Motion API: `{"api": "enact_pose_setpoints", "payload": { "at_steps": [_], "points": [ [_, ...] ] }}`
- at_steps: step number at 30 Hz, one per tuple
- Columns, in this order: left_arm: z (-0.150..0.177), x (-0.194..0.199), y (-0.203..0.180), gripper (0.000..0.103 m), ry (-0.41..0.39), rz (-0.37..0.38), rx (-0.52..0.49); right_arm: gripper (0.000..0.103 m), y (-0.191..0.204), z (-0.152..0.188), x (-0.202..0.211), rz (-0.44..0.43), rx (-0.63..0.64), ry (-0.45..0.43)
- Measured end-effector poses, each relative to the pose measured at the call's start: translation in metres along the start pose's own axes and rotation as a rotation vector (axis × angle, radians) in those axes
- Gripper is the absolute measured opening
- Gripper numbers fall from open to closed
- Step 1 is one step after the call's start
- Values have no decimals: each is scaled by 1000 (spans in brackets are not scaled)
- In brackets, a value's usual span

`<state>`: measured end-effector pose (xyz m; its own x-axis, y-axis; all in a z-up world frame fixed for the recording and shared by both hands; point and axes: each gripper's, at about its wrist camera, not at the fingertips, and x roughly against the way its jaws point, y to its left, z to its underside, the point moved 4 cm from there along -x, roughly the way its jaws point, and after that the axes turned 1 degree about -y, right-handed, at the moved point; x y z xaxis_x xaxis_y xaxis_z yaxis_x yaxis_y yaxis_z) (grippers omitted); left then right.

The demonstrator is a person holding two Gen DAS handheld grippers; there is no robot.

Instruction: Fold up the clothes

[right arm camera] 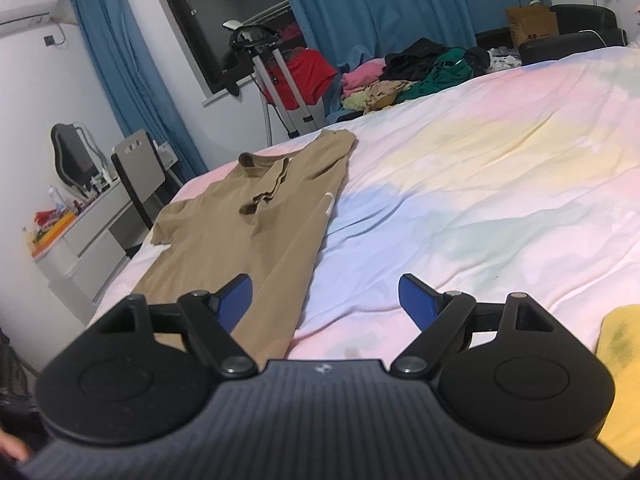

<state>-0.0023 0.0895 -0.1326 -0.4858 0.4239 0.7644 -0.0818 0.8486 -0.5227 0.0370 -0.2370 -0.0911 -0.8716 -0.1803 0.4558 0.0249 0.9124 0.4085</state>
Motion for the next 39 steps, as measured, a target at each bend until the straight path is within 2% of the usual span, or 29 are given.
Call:
{"api": "enact_pose_setpoints", "payload": {
  "at_steps": [3,5,8,9,10,12,15,18,25,27,35,39],
  "points": [
    [7,5,0,8,17,-39,10,83,6,4,-1,-8,15,10],
    [13,5,-7,8,34,-64,-52,83,10,6,-3,-14,24,17],
    [18,11,-19,12,9,-88,-154,82,17,8,-5,-22,36,23],
    [18,14,-22,20,-3,-96,-174,82,19,9,-4,-23,44,18],
    [18,18,-26,35,-16,-101,-197,82,20,9,-3,-23,51,13],
    [18,28,-37,52,-67,-100,-273,82,25,9,1,-27,68,-13],
    [14,41,-59,61,-159,-114,-408,82,33,7,8,-31,92,-65],
    [5,52,-81,73,-256,-128,-494,82,39,5,14,-40,112,-111],
    [-33,75,-127,96,-422,-103,-542,83,46,-1,25,-25,135,-211],
    [-43,77,-139,99,-446,-94,-550,92,47,-3,28,-13,148,-240],
    [-69,60,-180,102,-491,-71,-635,91,40,-5,27,26,129,-269],
    [-76,46,-183,102,-512,-77,-652,91,32,-6,21,2,80,-253]
  ]
}}
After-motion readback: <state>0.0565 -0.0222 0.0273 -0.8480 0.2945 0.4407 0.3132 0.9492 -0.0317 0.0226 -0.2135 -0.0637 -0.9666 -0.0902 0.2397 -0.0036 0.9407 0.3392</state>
